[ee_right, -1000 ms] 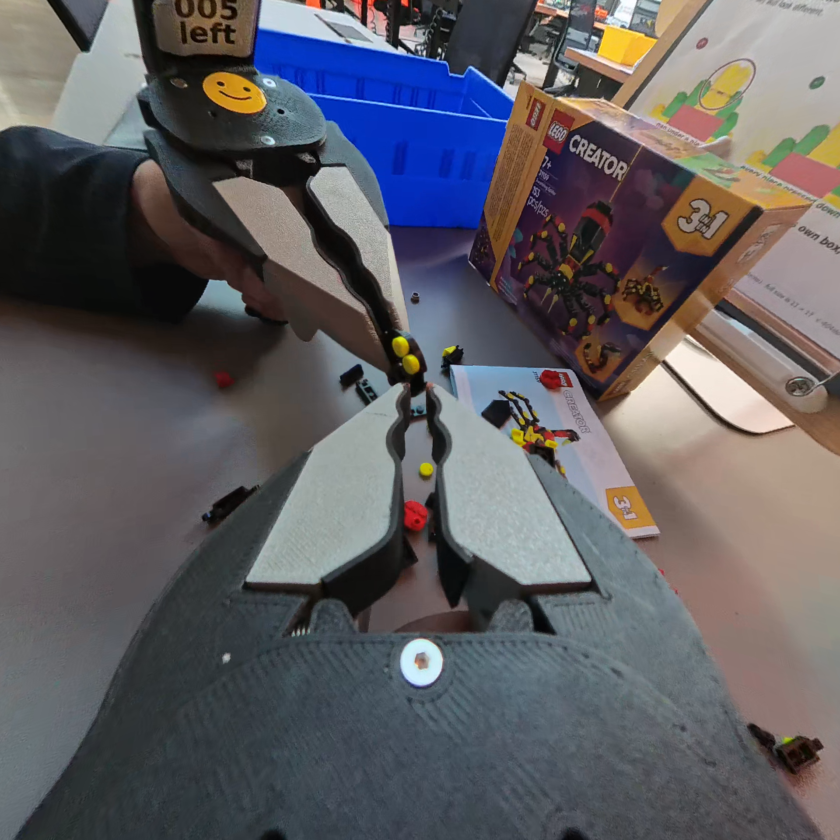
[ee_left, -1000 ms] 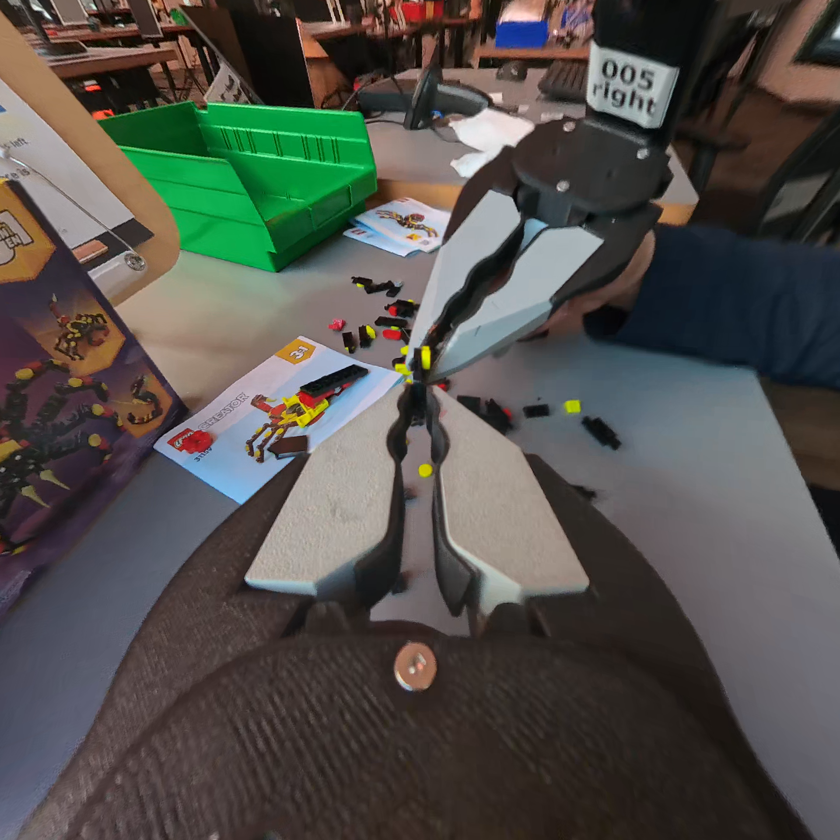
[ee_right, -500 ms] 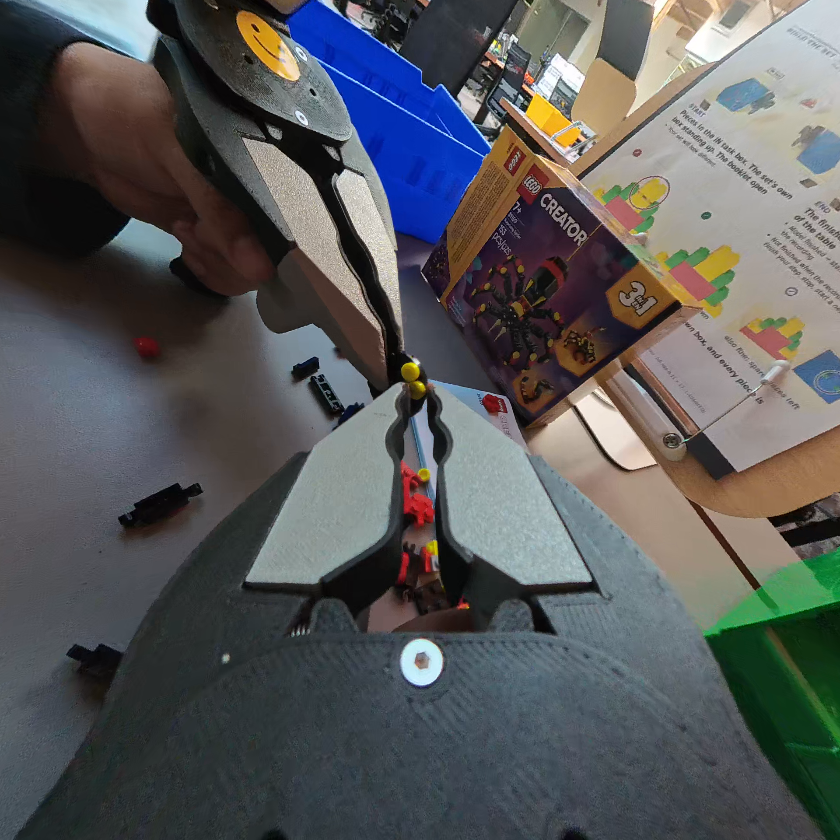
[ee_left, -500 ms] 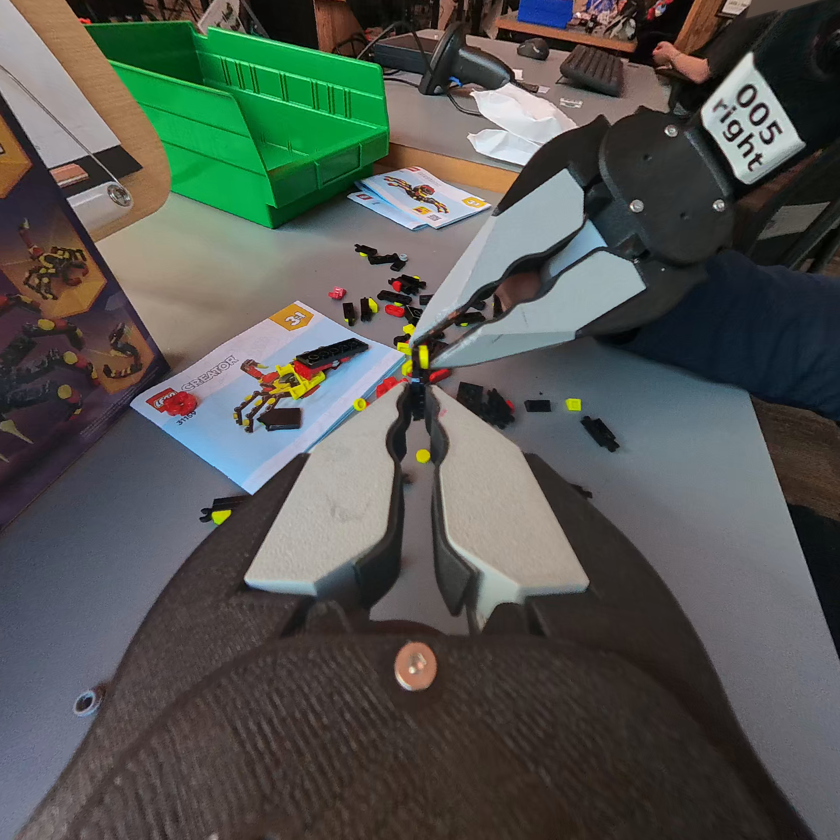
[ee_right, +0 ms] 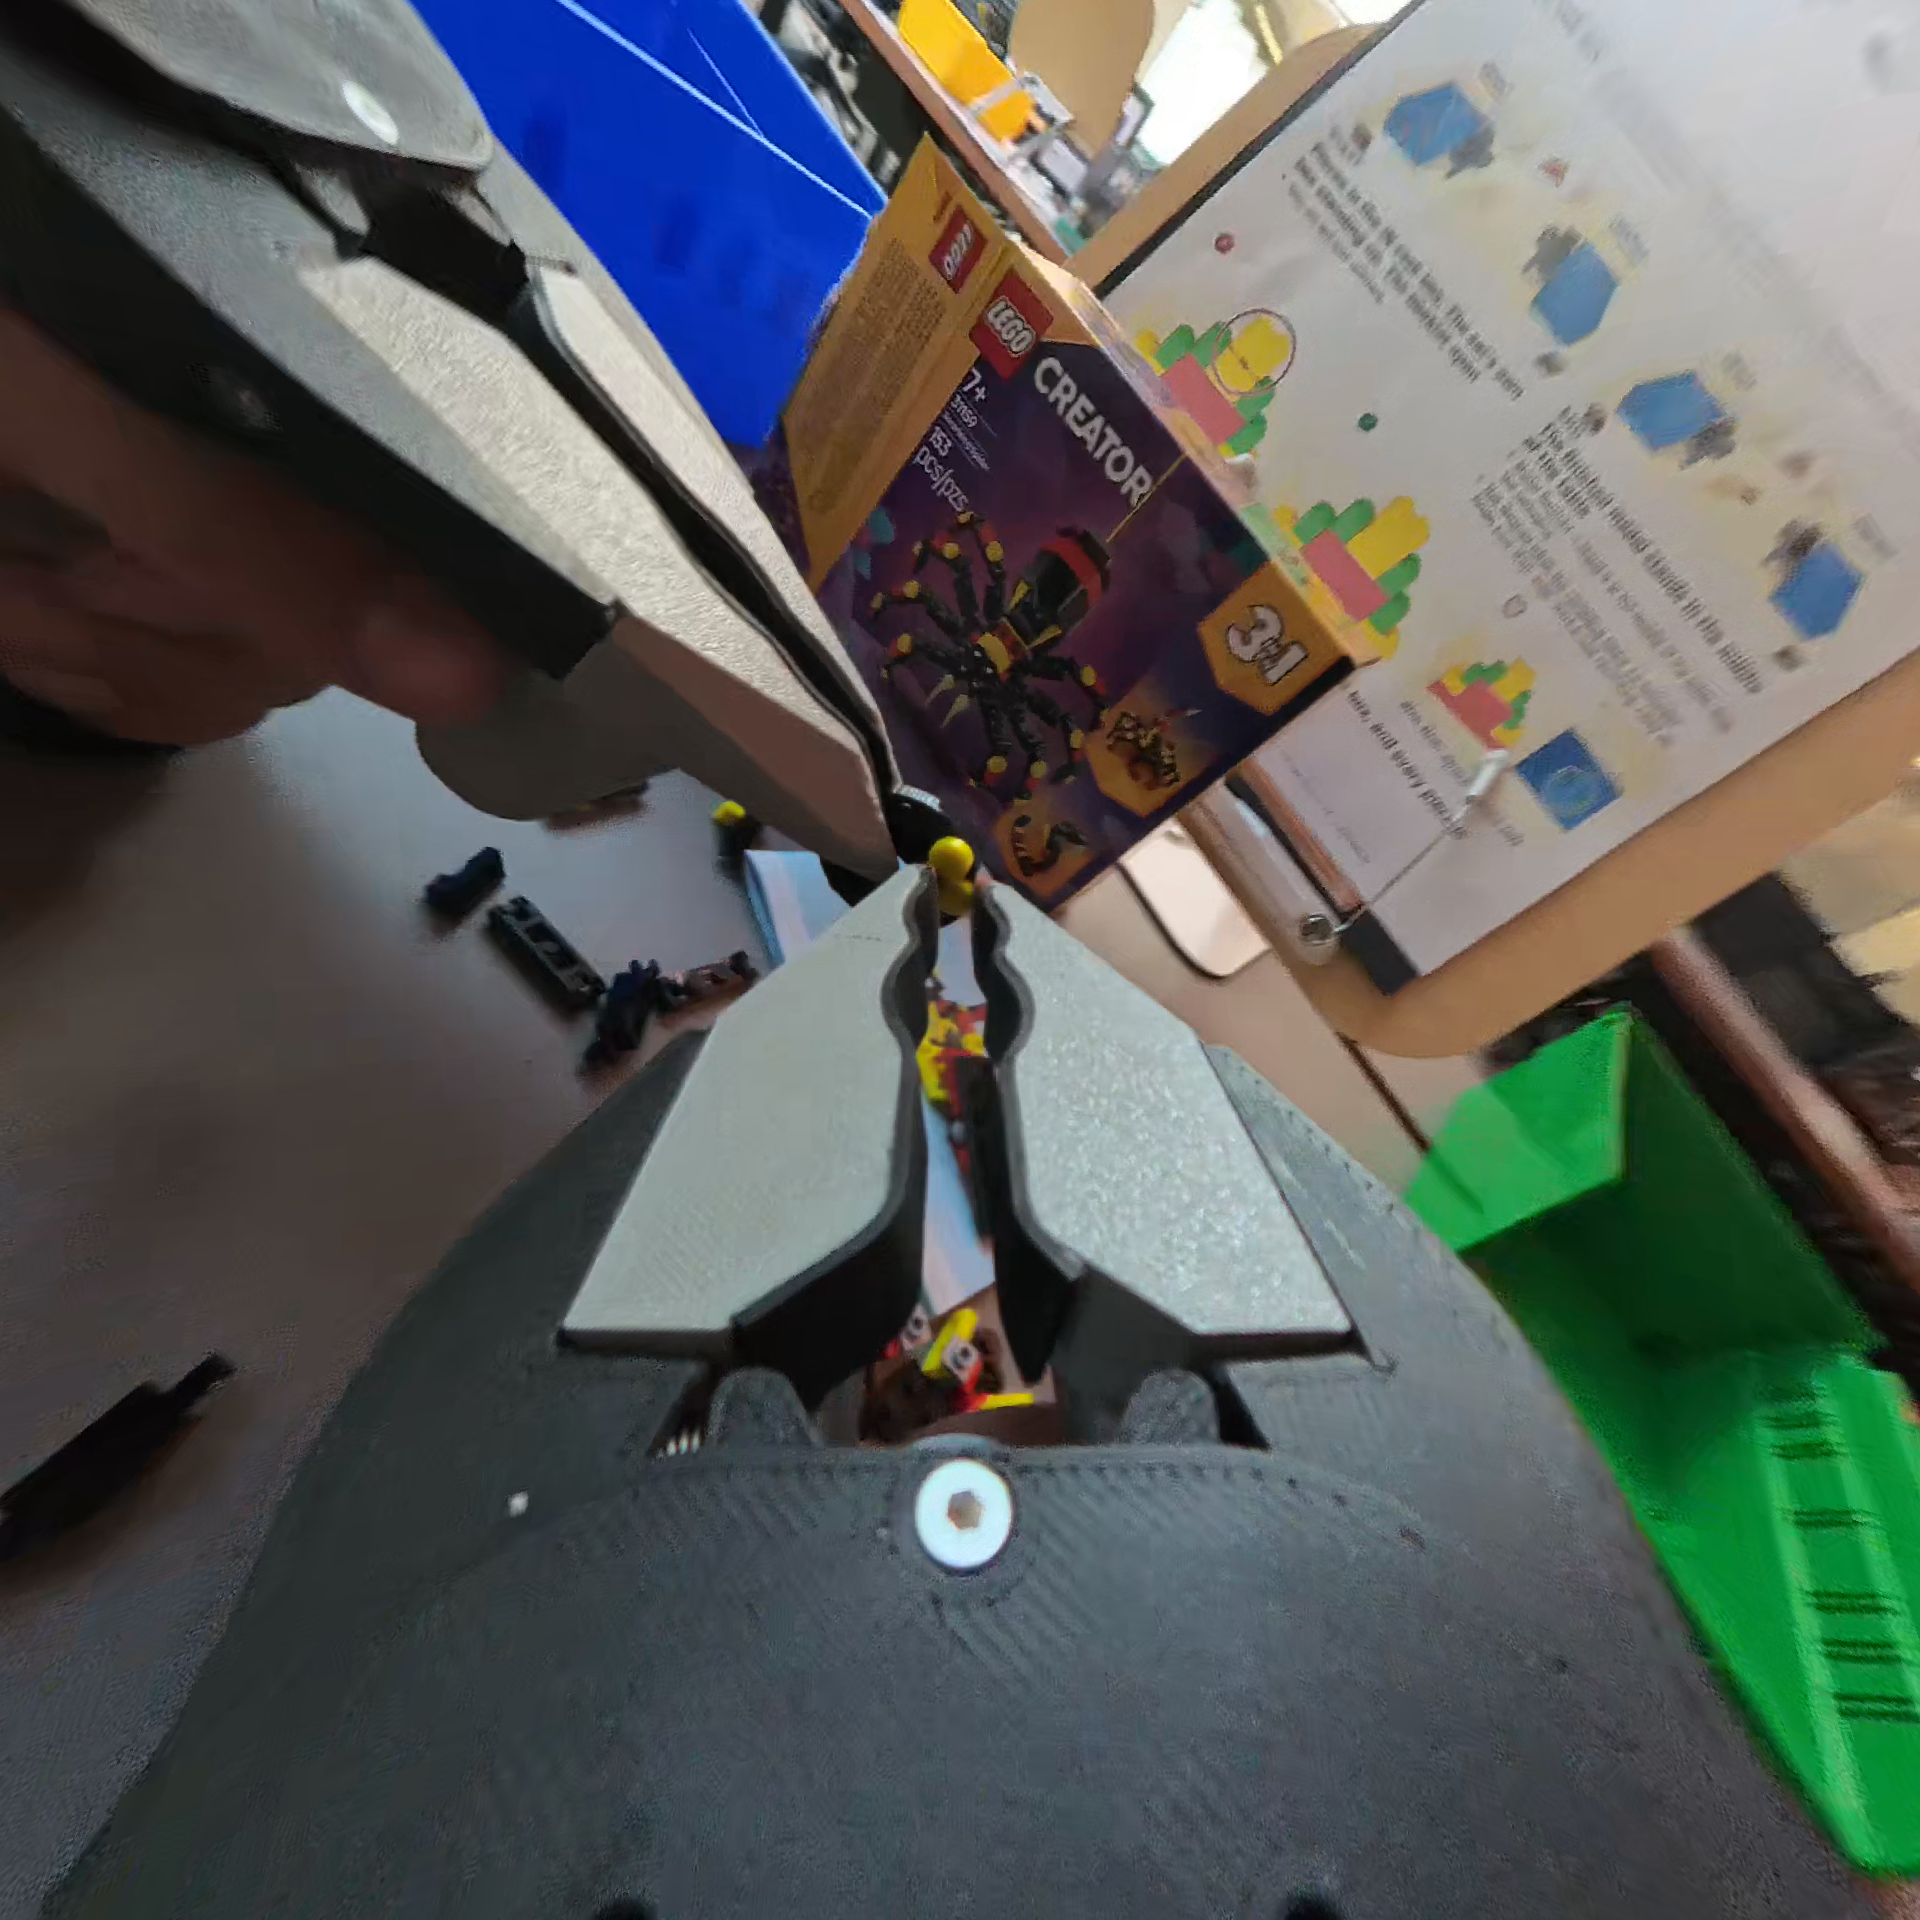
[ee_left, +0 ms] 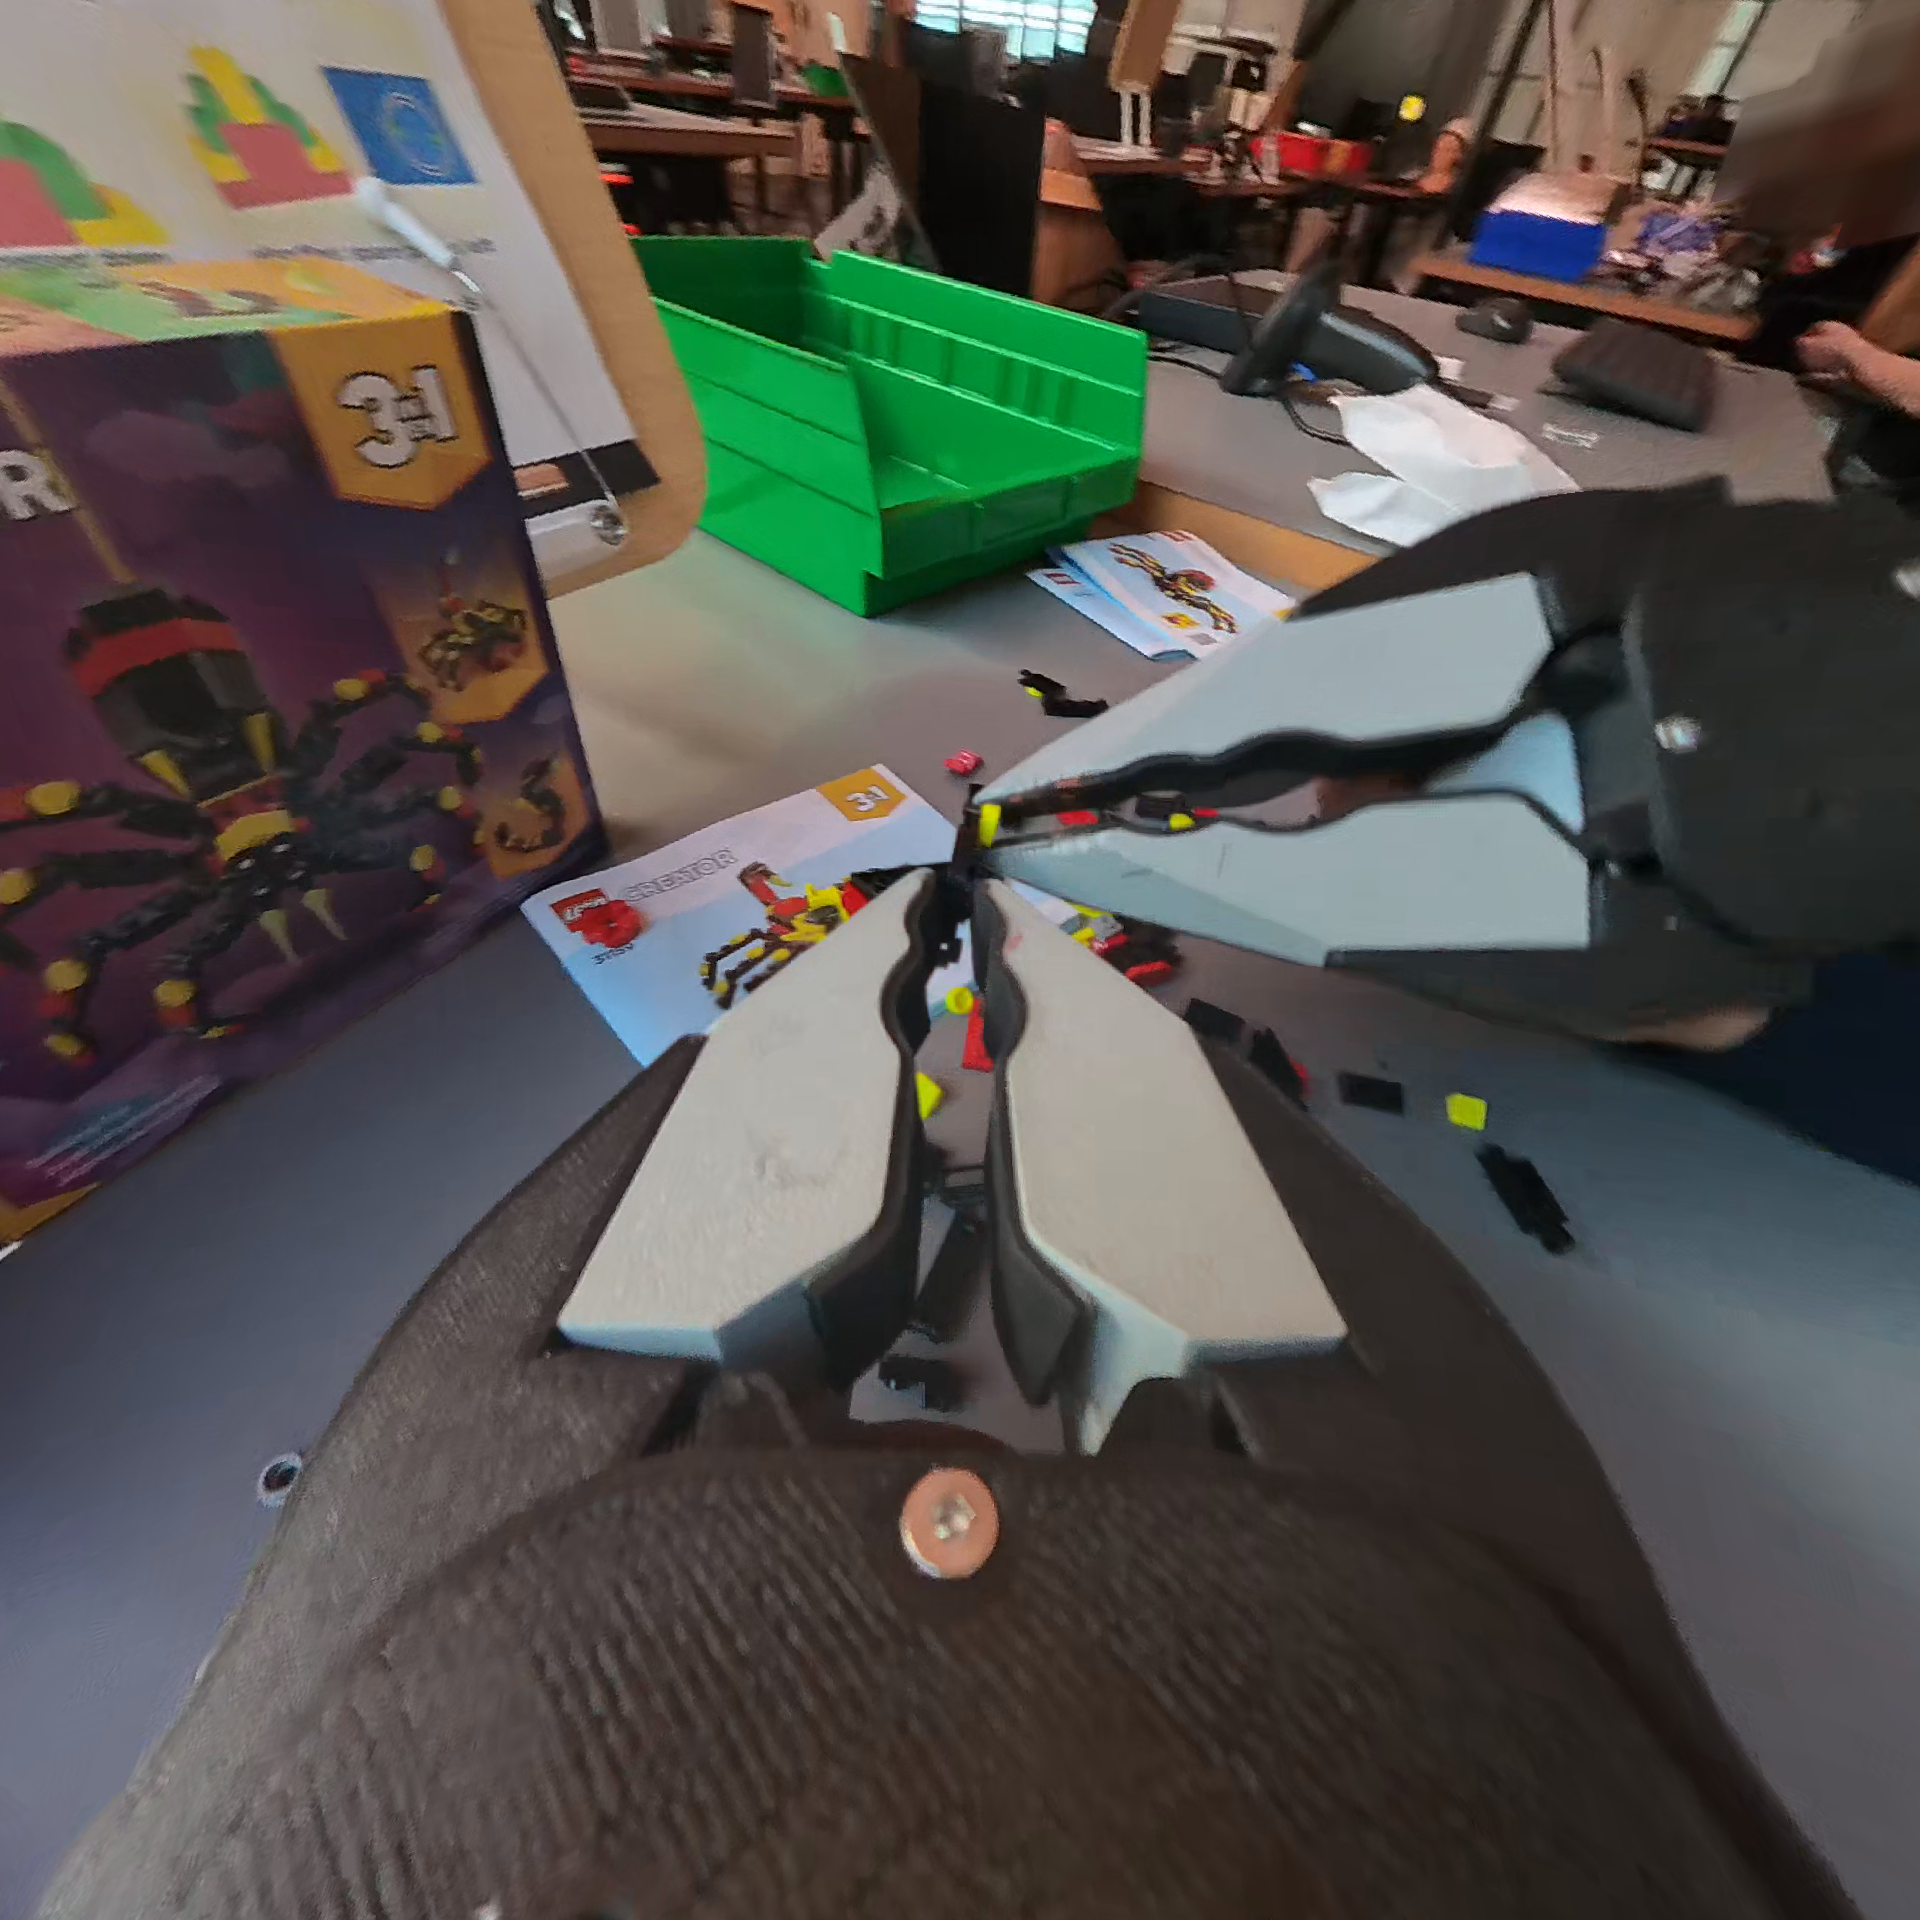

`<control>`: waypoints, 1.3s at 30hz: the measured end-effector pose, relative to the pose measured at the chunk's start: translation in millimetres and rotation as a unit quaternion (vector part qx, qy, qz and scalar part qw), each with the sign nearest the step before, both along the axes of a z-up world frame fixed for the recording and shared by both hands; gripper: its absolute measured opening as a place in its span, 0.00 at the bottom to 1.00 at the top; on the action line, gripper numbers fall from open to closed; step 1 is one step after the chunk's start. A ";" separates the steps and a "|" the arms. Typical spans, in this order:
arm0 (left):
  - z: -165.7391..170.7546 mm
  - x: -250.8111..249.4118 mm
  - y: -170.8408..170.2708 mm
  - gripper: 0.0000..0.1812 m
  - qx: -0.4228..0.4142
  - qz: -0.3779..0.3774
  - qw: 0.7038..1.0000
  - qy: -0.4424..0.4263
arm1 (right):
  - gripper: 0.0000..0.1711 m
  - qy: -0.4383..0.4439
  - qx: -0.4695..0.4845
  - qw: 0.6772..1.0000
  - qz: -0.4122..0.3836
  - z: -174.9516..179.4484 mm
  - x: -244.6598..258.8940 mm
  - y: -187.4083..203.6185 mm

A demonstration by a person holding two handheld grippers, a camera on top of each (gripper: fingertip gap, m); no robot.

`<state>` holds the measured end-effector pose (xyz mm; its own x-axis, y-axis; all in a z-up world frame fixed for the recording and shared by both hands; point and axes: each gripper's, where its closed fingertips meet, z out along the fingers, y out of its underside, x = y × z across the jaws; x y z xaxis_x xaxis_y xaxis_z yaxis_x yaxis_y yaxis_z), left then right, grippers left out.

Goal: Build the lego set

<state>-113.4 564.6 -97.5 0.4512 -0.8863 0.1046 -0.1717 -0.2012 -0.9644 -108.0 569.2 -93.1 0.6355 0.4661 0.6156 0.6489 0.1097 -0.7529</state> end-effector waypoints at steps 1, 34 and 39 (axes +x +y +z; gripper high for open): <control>1.0 -1.6 1.8 0.01 -0.006 0.011 1.000 -0.007 | 0.02 -0.032 0.025 0.999 -0.014 0.8 -1.1 0.8; -5.1 -9.4 6.6 0.02 0.053 -0.005 0.997 0.048 | 0.06 -0.002 -0.290 0.953 0.090 -80.6 9.2 -24.8; -6.2 -5.6 0.5 0.01 0.066 -0.022 0.996 0.059 | 0.11 -0.021 -0.264 0.957 0.118 -77.2 2.5 -32.2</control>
